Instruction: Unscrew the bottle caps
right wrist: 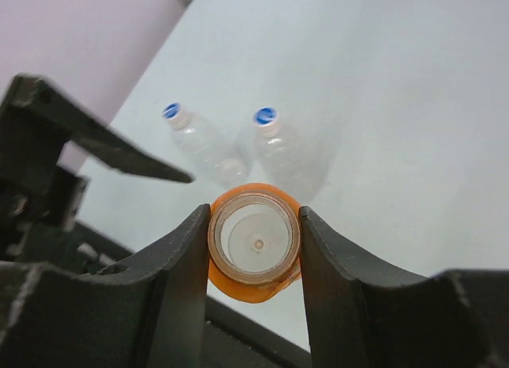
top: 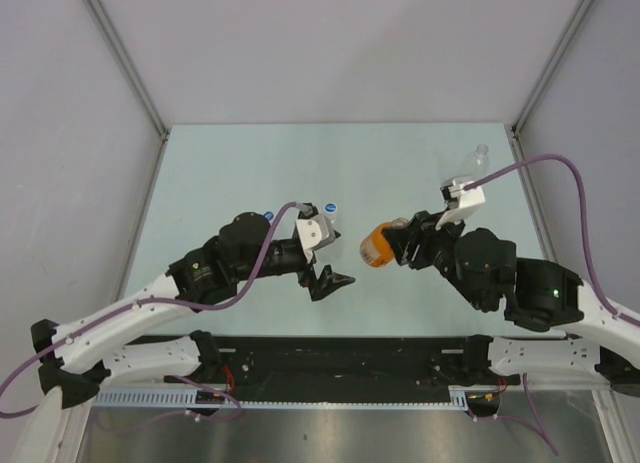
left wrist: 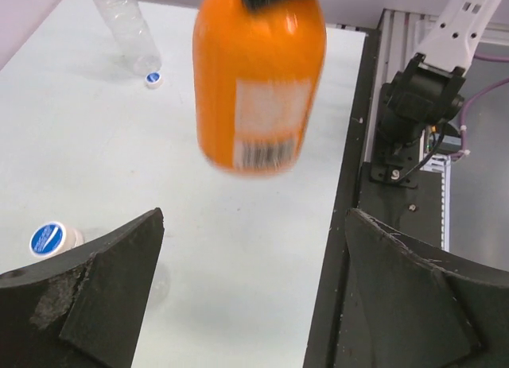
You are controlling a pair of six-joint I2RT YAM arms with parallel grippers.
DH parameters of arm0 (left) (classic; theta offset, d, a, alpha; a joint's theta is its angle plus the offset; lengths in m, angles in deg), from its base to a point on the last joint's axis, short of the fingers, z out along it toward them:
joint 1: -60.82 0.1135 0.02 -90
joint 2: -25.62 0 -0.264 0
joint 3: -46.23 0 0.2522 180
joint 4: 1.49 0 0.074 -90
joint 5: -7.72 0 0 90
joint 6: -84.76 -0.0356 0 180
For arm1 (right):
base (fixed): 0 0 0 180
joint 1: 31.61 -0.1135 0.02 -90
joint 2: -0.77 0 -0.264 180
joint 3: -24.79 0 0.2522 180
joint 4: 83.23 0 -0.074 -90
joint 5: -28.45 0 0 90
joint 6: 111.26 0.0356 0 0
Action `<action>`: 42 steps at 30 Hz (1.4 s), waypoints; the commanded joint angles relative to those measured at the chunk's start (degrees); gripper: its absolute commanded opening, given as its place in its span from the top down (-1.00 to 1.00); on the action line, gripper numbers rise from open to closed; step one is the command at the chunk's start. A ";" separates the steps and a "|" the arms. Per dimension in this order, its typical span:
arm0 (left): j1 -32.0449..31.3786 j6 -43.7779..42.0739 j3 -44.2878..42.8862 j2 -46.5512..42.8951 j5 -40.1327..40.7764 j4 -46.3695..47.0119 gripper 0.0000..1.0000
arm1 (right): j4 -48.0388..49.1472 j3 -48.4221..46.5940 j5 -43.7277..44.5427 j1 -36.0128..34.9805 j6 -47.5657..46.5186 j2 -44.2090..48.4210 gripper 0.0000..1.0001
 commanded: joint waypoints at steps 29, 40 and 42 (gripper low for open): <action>0.07 6.69 12.12 -20.89 -0.99 3.23 -0.99 | 21.43 12.33 -5.92 85.75 3.43 -20.30 1.00; -0.02 6.24 12.91 -20.11 1.82 2.79 -0.99 | 33.64 12.51 -3.11 82.85 -1.67 -33.05 1.00; 0.07 6.86 13.61 -19.84 2.17 3.66 -0.99 | 34.70 12.51 -3.02 82.94 -1.23 -34.89 1.00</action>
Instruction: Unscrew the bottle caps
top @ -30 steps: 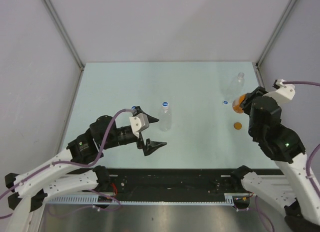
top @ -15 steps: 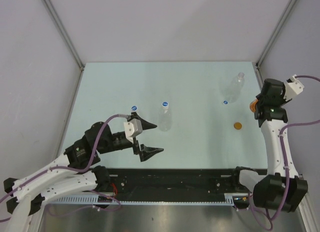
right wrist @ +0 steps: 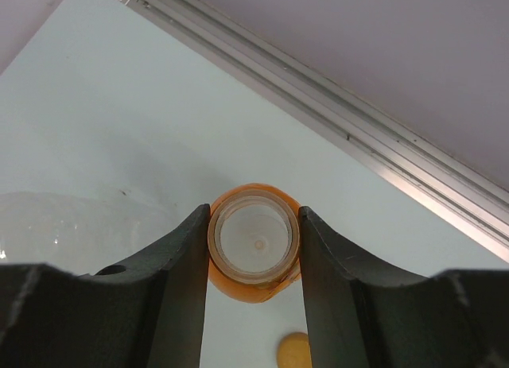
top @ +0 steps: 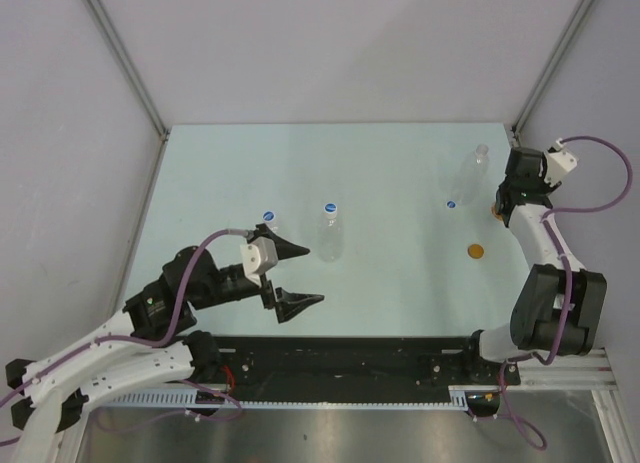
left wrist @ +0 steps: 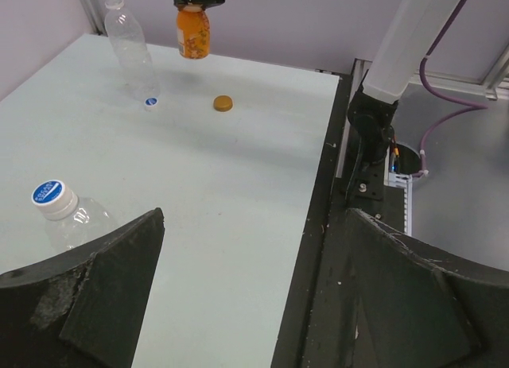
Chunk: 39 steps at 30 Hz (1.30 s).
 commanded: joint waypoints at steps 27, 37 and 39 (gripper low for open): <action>-0.02 2.10 3.30 2.11 1.98 4.55 -0.99 | 9.34 -0.34 5.63 -0.31 1.30 -13.36 0.46; 0.07 2.98 3.57 1.58 -0.31 4.99 -0.99 | 7.05 -0.34 7.56 -1.71 1.21 -10.12 -0.07; -0.02 3.06 3.66 1.14 -0.57 4.99 -0.99 | 6.09 -0.34 7.83 -1.89 1.12 -9.50 -0.15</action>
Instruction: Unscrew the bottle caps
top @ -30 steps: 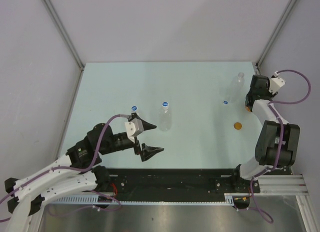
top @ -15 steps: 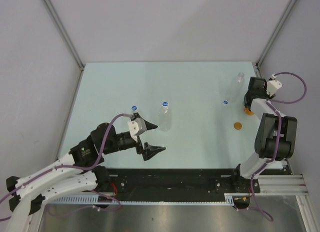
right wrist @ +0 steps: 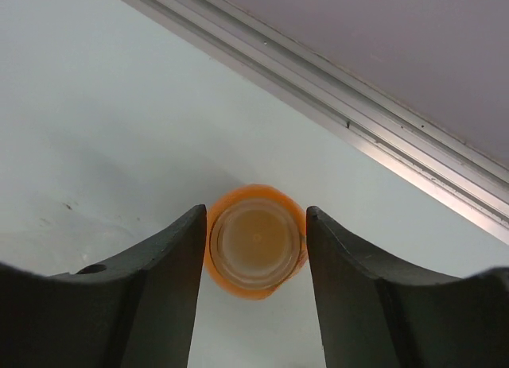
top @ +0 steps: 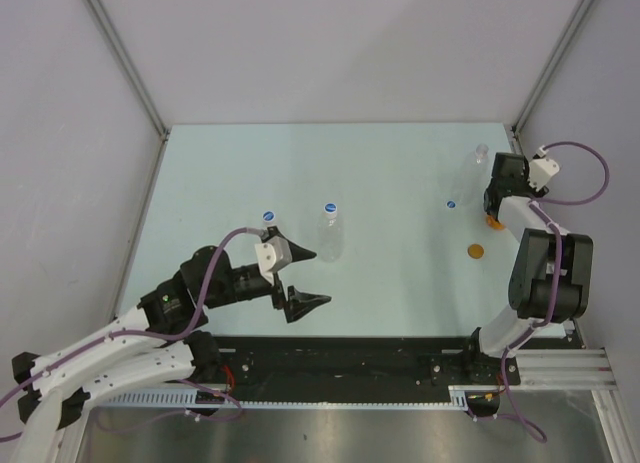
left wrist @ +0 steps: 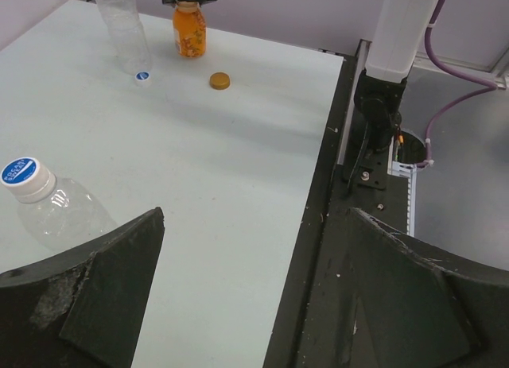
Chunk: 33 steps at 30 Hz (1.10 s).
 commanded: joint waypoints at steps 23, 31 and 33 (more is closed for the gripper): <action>-0.02 3.25 -0.08 -2.85 -4.17 1.69 -1.00 | -17.98 -0.78 2.54 -3.58 6.36 24.87 -0.62; -0.02 9.39 -3.77 1.54 13.13 -5.07 -1.00 | -24.50 -2.01 13.03 -34.30 10.25 46.32 -1.00; -0.02 11.50 -5.35 2.86 18.48 -7.70 -0.99 | -26.96 -2.19 20.95 -50.86 10.07 48.79 -0.99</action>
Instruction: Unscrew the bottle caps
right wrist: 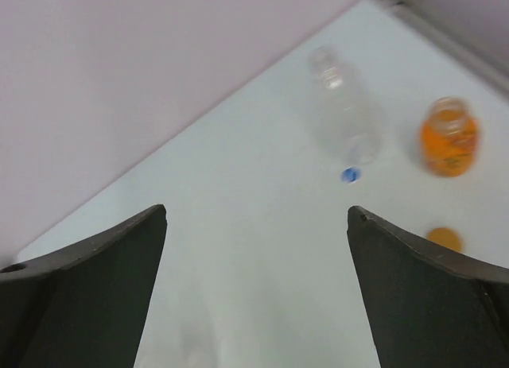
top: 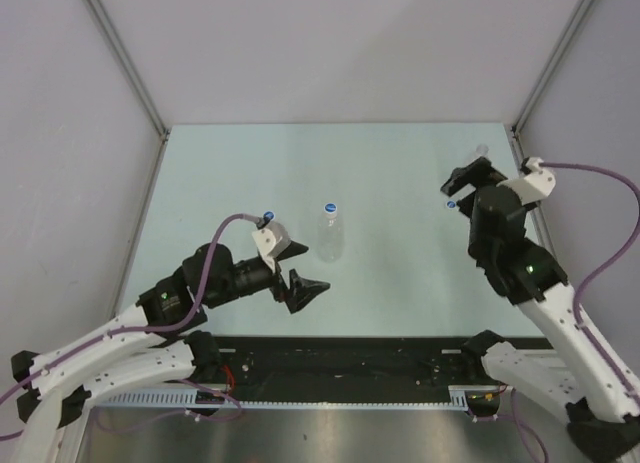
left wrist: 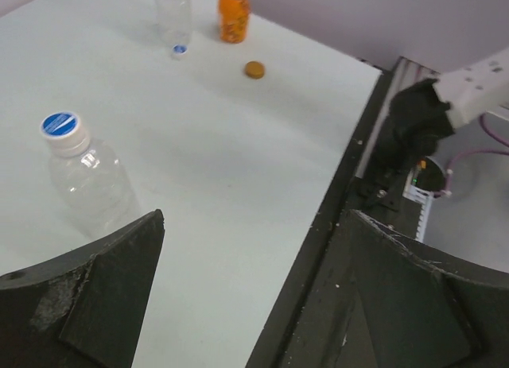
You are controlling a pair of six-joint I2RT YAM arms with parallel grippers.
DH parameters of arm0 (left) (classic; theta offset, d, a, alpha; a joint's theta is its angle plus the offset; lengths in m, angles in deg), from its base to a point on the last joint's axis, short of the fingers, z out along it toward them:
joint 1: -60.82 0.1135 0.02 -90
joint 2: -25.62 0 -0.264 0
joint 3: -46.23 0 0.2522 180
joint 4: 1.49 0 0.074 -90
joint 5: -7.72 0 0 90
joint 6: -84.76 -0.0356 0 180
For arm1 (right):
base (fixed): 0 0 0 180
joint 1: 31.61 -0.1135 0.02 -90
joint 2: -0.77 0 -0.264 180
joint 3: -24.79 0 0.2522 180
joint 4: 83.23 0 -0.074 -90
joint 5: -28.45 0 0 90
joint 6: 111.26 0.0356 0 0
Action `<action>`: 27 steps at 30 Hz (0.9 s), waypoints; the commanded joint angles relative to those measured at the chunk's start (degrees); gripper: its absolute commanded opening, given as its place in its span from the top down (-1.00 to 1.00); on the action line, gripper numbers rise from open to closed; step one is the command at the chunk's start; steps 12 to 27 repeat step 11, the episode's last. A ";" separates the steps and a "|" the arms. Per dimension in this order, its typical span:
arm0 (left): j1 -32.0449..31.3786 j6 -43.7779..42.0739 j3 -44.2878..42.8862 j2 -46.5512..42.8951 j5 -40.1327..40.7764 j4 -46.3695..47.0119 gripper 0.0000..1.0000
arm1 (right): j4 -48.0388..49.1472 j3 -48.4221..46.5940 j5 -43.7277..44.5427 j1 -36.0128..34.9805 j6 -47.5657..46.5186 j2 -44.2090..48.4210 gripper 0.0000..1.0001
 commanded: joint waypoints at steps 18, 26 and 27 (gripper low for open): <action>-0.02 15.49 -6.28 0.34 25.28 -8.25 -0.99 | 11.41 -1.69 50.19 -71.62 -18.95 -6.17 -0.99; -0.02 15.49 -6.28 0.34 25.28 -8.25 -0.99 | 11.41 -1.69 50.19 -71.62 -18.95 -6.17 -0.99; -0.02 15.49 -6.28 0.34 25.28 -8.25 -0.99 | 11.41 -1.69 50.19 -71.62 -18.95 -6.17 -0.99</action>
